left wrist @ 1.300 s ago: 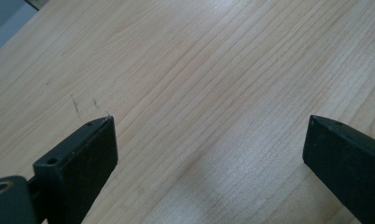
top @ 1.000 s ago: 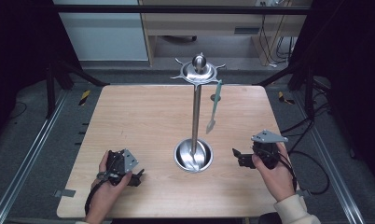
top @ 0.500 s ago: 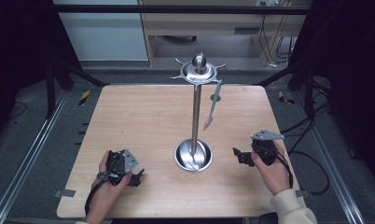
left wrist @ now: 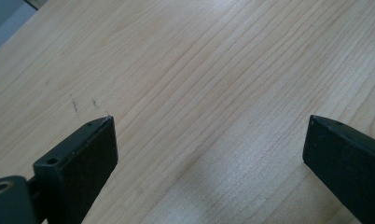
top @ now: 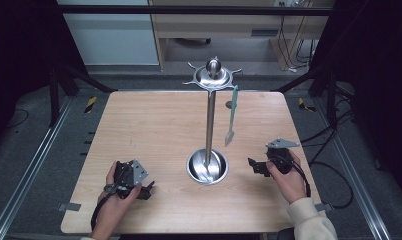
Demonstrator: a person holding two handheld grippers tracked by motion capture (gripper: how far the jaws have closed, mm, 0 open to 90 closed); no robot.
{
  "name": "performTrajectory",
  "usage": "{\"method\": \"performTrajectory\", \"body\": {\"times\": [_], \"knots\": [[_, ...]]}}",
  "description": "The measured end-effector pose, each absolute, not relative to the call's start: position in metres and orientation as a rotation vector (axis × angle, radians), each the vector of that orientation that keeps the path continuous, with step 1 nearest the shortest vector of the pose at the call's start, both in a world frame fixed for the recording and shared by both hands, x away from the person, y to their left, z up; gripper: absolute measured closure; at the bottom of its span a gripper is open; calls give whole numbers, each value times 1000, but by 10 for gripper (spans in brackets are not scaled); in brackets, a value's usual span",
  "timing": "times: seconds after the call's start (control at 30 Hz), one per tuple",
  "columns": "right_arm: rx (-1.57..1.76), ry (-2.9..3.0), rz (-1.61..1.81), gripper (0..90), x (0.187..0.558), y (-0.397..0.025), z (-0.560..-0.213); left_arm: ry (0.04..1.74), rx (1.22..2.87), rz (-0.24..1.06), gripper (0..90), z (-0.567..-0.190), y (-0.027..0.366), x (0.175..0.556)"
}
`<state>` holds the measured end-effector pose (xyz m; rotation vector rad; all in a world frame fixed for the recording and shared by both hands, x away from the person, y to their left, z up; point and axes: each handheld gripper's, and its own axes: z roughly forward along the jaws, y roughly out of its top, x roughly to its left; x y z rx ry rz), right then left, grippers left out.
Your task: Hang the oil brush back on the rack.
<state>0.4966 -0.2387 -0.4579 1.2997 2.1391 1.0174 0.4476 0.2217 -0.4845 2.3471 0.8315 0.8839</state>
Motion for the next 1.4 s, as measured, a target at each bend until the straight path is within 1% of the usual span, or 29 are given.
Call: {"method": "performTrajectory", "body": {"times": [0.67, 1.07, 1.4], "knots": [[1385, 2104, 1022, 113, 517, -240, -473, 832, 2347, 883, 27, -485, 222, 448], [1459, 2077, 969, 116, 528, -241, -482, 832, 2342, 883, 27, -485, 222, 448], [1498, 2088, 949, 113, 524, -240, -485, 827, 2345, 882, 27, -484, 221, 448]]}}
